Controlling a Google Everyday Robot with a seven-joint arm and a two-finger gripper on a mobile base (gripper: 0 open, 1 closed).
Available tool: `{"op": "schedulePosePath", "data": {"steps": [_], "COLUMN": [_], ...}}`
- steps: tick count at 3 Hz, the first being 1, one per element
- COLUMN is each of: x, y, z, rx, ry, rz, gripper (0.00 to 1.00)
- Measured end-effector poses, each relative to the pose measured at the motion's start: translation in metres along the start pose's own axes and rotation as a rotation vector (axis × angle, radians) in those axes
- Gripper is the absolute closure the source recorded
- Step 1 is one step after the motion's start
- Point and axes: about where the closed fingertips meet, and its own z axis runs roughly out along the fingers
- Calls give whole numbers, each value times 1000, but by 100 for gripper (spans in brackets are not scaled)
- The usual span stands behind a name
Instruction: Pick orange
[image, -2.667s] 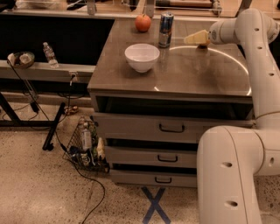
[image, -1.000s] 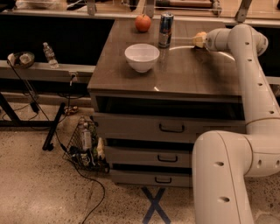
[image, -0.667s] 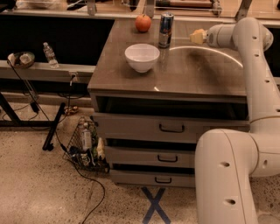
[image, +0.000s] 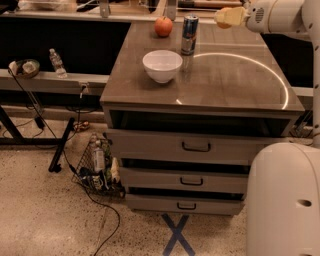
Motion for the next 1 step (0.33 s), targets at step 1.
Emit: {"op": "schedulePosePath", "data": {"steps": [1], "x": [-1], "y": [4], "z": [4], "rx": [-4], "ry": [1], "rz": [-4], "gripper": [100]}}
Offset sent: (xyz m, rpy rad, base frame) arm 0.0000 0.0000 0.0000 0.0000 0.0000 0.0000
